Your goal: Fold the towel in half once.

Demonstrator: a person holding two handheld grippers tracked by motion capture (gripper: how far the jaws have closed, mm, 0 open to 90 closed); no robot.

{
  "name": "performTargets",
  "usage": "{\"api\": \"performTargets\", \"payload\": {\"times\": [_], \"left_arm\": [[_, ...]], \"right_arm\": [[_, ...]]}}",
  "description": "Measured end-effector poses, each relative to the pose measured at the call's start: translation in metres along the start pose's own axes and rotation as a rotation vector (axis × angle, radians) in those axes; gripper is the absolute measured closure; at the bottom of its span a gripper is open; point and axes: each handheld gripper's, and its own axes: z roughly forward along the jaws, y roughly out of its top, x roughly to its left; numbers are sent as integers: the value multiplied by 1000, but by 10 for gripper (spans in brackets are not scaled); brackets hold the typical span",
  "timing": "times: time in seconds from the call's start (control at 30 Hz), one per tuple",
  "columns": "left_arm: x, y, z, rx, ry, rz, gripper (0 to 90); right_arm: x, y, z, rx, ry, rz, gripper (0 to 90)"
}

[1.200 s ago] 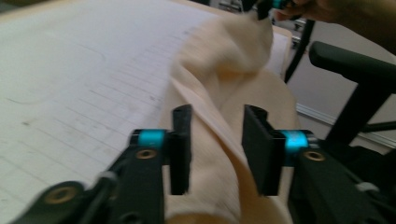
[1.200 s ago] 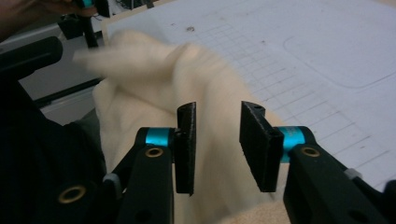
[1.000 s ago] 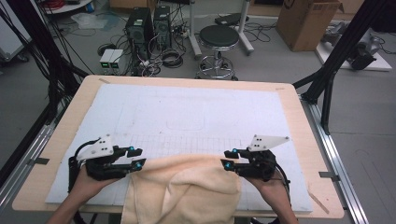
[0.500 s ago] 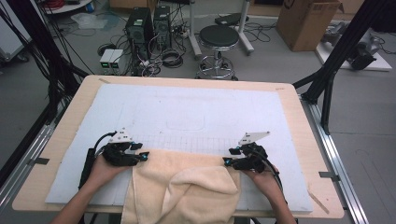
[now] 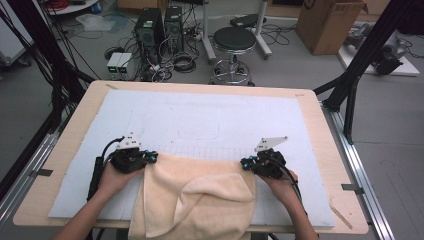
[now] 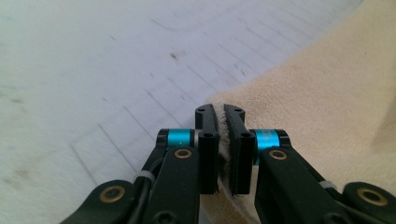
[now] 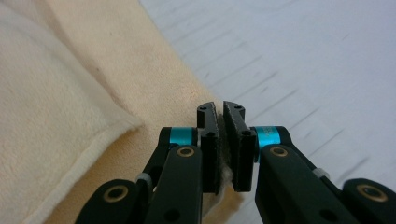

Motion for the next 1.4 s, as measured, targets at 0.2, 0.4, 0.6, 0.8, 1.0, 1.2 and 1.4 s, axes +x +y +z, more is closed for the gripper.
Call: {"api": "performTargets", "payload": {"times": [0.2,0.4,0.6,0.8,1.0,1.2,1.4], "left_arm": [[26,48,9,-85,88,-39,847],[57,99,29,-82,170,-46,846],[78,112,53,-54,207,-79,703],[83,90,55,-58,127,-110,603],[68,63,37,-106,38,-99,567],[45,37,18,-119,5,-58,531],[18,8,5,-89,-46,-8,478]], "right_arm": [[-32,38,1,-51,-83,14,856],[-76,86,5,-95,-139,55,856],[-103,110,17,-111,-216,80,747],[-106,93,34,-64,-166,104,621],[-89,72,28,-80,-109,95,588],[-66,52,23,-73,-103,73,551],[-54,37,28,-18,-84,70,515]]}}
